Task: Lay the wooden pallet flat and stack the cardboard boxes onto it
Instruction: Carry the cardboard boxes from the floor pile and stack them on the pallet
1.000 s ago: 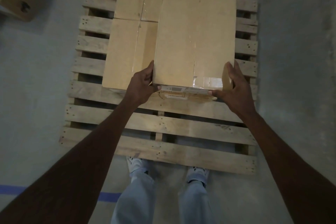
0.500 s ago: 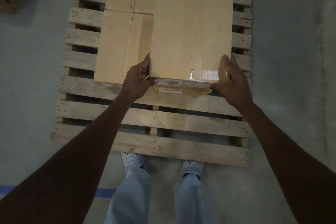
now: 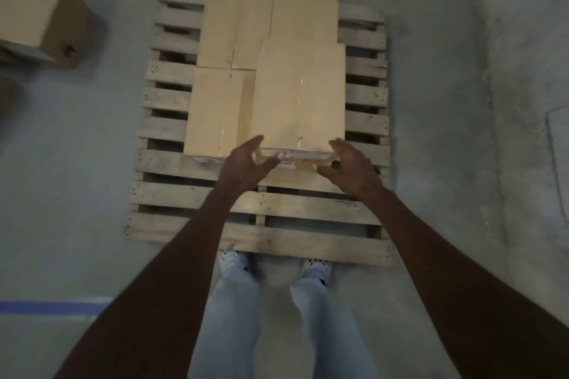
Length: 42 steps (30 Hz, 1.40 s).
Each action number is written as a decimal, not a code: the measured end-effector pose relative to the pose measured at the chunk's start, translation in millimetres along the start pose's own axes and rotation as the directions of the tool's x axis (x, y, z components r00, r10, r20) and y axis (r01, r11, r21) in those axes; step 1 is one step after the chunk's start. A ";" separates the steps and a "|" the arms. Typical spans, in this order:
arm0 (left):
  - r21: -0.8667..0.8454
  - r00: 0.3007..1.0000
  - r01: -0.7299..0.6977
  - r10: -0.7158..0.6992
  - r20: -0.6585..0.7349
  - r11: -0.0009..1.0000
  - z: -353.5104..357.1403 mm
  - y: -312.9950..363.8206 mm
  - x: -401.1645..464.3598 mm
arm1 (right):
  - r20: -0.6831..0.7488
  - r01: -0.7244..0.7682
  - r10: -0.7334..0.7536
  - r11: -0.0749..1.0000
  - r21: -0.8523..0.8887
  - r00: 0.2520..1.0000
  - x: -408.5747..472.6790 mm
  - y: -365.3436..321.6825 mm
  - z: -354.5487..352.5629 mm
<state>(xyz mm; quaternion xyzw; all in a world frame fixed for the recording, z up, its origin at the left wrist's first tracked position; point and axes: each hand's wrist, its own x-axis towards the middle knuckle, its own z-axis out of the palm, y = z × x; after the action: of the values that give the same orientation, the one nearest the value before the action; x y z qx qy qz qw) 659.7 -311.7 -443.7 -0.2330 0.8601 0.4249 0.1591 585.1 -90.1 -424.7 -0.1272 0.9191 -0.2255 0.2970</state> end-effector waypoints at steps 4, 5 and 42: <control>0.034 1.000 -0.010 0.009 0.012 0.999 -31.9 55.6 -93.4 | 0.008 0.075 -0.075 0.996 -0.048 0.997 -79.9 -64.9 -50.0; -0.004 1.000 0.009 -0.009 -0.023 1.000 -40.8 66.5 -114.4 | 0.010 0.098 -0.098 0.990 -0.098 0.995 -96.1 -79.7 -59.1; 0.004 0.783 0.125 -0.096 -0.614 0.992 -616.9 -316.1 -366.1 | -0.165 0.501 -0.559 0.815 -0.293 0.813 -167.8 -749.8 178.2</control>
<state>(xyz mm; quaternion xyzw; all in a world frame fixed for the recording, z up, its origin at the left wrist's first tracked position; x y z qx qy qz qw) 1090.2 -878.8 -115.8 -0.4044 0.8593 0.2972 -0.0981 900.3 -738.1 -103.9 -0.3855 0.8957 -0.2027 0.0895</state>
